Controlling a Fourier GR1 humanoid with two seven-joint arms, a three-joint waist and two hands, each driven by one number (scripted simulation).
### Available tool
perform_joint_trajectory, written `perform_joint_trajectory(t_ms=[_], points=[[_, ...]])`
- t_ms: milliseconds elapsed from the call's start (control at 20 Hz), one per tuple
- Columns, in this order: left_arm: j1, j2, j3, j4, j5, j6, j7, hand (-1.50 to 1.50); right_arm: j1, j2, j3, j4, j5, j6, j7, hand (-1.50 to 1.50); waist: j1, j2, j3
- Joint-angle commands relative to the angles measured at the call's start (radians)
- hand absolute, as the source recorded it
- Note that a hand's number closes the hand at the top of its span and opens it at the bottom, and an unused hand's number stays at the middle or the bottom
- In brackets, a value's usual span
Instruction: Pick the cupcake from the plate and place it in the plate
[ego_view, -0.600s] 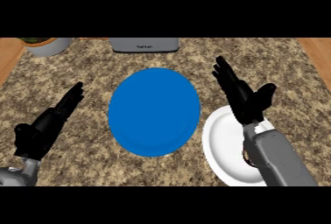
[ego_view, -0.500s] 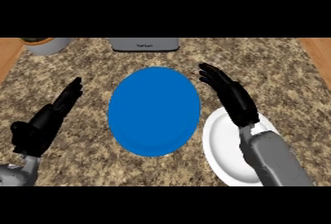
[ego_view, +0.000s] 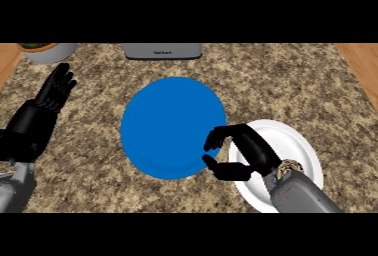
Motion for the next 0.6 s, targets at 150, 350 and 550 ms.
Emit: perform_joint_trajectory(t_ms=[150,350,550], points=[[-0.036,-0.022,0.034,0.016,0.003,0.011,0.012,0.00,0.364,0.038,0.006,-0.134,-0.014,-0.211,-0.277,-1.50,-0.014,0.016,0.008],[-0.044,-0.047,0.044,0.007,-0.023,-0.004,0.017,0.00,0.387,0.028,-0.058,-0.173,-0.025,-0.205,-0.360,-1.50,0.009,0.018,0.007],[-0.022,-0.045,0.064,-0.006,-0.019,-0.037,0.016,0.00,0.421,-0.093,-0.067,-0.393,0.090,-0.211,-0.199,-1.50,0.008,0.016,0.006]])
